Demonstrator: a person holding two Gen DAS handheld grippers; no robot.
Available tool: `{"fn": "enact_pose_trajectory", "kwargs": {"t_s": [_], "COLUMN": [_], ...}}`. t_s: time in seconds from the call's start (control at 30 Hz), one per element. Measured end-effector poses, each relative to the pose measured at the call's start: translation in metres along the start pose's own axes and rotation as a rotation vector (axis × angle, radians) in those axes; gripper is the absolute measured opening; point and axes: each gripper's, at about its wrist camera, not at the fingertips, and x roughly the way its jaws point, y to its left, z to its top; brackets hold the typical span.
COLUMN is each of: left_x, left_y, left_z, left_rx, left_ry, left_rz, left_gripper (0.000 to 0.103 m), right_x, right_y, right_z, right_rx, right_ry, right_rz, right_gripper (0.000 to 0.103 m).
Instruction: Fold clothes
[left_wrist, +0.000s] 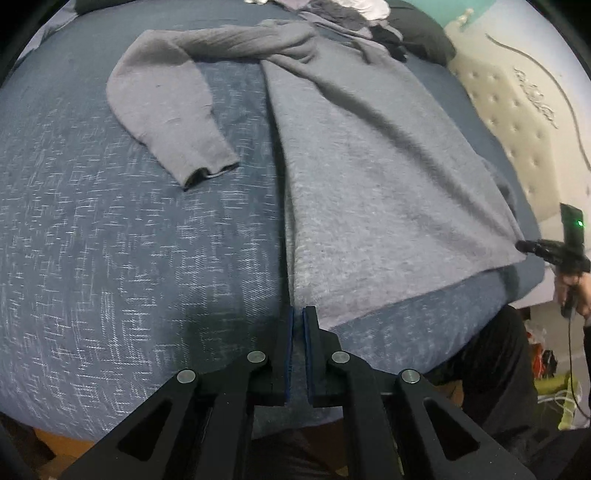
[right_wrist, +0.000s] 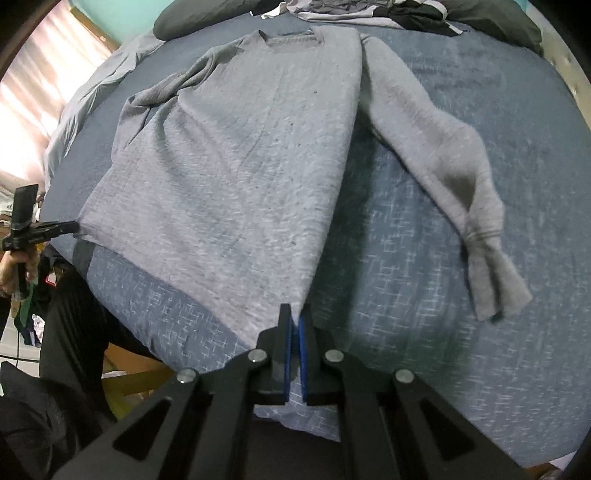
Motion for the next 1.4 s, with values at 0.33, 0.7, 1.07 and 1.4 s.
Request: {"fn": "enact_pose_trajectory", "kwargs": {"t_s": [0.33,0.7,1.07,1.4], "left_x": [-0.019,0.044,0.037,0.021], "left_y": [0.003,-0.028,-0.008,0.025], "left_z": [0.024,0.049,0.041,0.031], "left_rx": [-0.004,0.066,0.028,-0.065], "left_ry": [-0.058,0.041,0.020,-0.006], "left_rz": [0.043,0.065,0.013,0.025], "left_gripper": [0.029,0.029,0.002,0.002], "right_x": [0.009,0.008,0.031,0.040], "right_y": [-0.008,-0.021,-0.029,-0.036], "right_z": [0.012,0.017,0.022,0.020], "right_rx": [0.093,0.139,0.163,0.190], "right_ry": [-0.011,-0.013,0.020,0.027], "right_rz": [0.030,0.001,-0.005,-0.007], "right_gripper": [0.016,0.017,0.017,0.017]}}
